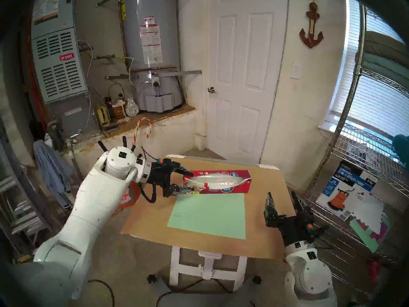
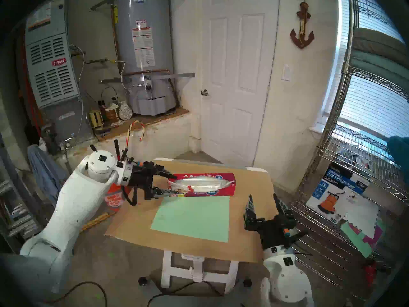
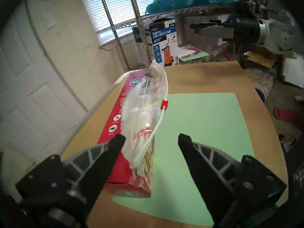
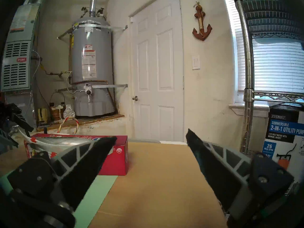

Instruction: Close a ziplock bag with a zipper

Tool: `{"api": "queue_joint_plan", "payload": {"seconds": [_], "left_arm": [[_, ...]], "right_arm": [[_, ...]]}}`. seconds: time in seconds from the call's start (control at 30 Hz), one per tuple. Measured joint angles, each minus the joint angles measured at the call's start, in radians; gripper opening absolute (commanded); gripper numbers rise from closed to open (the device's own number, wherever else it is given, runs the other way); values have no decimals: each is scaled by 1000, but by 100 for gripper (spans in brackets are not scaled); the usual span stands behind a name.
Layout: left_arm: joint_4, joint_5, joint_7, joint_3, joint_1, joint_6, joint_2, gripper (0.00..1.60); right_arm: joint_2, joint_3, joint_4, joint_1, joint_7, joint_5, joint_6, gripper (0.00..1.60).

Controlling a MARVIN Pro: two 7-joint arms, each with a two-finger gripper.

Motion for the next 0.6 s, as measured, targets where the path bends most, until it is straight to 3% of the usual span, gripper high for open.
{"api": "queue_joint_plan", "payload": {"seconds": [0.17, 0.53, 0.6], "left_arm": [[23, 3, 3, 4, -8, -8, -9, 79], [20, 5, 7, 4, -17, -12, -17, 77], [18, 5, 7, 4, -17, -12, -18, 58]], "right_arm": [[0, 0, 0, 0, 0, 0, 0, 160], [0, 0, 0, 0, 0, 0, 0, 160], [0, 0, 0, 0, 0, 0, 0, 160]]}}
